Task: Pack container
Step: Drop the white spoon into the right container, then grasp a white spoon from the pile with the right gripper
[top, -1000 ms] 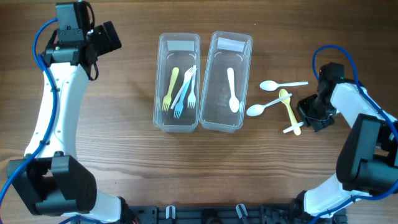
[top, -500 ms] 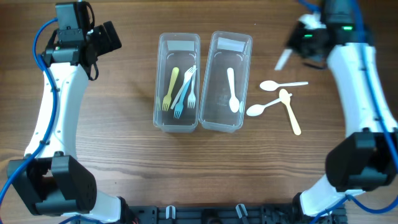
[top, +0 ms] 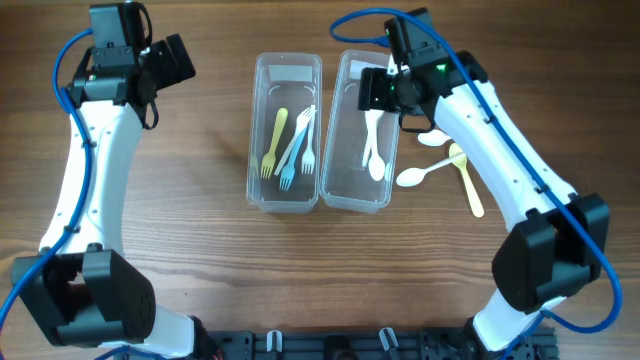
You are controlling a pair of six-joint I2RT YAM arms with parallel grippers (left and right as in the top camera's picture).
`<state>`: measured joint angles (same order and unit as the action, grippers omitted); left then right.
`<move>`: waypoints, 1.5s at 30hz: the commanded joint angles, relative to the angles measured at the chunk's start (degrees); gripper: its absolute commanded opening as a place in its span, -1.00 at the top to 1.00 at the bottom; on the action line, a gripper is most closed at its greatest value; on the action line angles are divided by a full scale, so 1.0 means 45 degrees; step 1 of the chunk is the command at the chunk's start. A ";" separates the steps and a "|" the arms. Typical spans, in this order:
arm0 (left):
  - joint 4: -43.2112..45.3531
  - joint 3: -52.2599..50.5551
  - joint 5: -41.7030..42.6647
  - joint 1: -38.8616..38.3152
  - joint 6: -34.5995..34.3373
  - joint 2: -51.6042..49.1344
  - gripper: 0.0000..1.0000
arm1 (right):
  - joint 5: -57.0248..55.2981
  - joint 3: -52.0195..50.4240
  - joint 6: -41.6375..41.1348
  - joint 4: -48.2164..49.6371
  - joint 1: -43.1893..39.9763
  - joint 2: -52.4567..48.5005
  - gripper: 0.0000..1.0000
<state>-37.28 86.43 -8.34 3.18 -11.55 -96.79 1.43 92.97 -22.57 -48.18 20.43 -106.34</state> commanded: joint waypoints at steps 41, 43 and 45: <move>0.0039 0.0180 -0.0068 0.0044 -0.0209 0.0175 -0.99 | 0.0738 -0.5799 -0.9073 0.1365 -0.3837 -0.0466 0.07; 0.0039 0.0180 -0.0068 0.0044 -0.0204 0.0175 -0.99 | 0.0743 -0.5819 -0.9054 0.1350 -0.3837 -0.0466 0.38; 0.0039 0.0180 -0.0068 0.0044 -0.0204 0.0175 -0.99 | 0.0743 -0.5935 -0.9024 0.1282 -0.3832 -0.0471 0.39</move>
<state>-37.28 86.43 -8.34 3.18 -11.53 -96.79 4.51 67.24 -63.05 -42.28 2.85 -107.81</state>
